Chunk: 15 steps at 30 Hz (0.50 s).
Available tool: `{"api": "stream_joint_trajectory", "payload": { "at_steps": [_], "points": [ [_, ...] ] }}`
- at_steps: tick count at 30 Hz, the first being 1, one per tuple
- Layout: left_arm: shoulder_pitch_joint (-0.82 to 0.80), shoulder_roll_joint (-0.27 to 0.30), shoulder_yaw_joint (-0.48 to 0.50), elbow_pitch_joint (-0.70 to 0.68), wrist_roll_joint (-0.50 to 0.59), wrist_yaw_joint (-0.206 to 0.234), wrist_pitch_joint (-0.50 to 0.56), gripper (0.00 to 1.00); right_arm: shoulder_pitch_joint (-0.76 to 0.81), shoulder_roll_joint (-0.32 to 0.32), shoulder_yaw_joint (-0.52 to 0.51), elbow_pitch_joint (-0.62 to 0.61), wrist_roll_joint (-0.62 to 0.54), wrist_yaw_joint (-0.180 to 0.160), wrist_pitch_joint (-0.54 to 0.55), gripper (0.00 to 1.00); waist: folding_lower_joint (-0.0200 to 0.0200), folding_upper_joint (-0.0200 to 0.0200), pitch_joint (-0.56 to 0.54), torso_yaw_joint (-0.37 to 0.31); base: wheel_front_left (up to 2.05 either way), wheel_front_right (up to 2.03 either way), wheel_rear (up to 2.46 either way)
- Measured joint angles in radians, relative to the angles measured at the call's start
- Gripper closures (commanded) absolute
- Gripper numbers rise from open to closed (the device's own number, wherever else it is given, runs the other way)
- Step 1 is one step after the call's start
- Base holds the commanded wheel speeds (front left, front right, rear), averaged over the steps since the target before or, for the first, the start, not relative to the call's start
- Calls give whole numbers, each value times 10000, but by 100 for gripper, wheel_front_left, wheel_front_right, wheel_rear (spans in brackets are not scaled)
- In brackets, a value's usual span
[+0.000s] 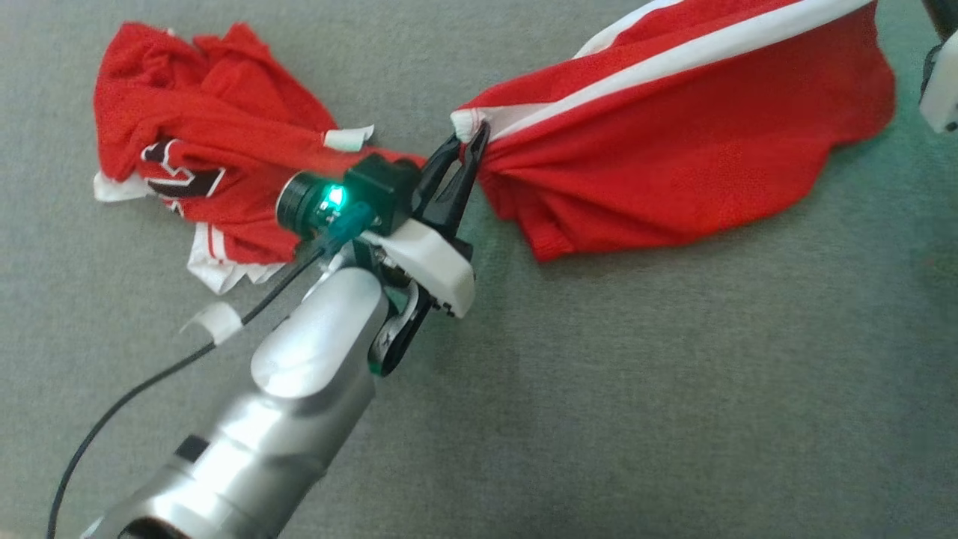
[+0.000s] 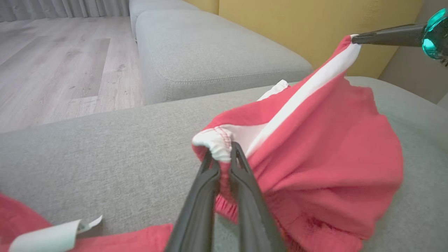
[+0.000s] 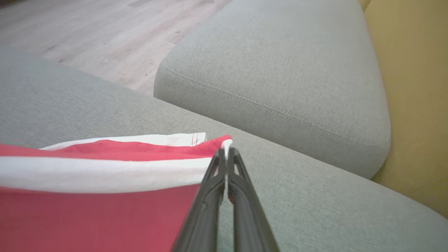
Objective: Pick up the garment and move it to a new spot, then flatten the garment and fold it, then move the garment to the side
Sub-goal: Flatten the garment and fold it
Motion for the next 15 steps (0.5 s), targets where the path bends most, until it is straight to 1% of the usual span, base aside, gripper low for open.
{"api": "stream_joint_trajectory", "payload": {
  "at_steps": [8,12,13,14,15],
  "points": [
    [-748,-416,-213,857,-6,-144,-435,100,-796,71,721,961,100,0,-656,100,0,0,623,476,0,0,0],
    [-1055,-529,-299,1177,-13,-211,-616,100,-1204,75,1012,1476,88,0,-1020,100,-1,0,798,703,0,0,0],
    [-1112,-546,-303,1237,-35,-207,-681,79,-1305,98,1047,1597,88,0,-1306,66,-1,0,834,750,0,0,0],
    [-1172,-566,-316,1327,-69,-205,-713,38,-1394,165,993,1760,105,0,-1586,0,-1,0,863,796,0,0,0],
    [-1235,-587,-349,1413,-121,-205,-763,10,-1495,242,986,1921,155,0,-1724,0,-1,0,882,835,0,0,0]
  ]
}}
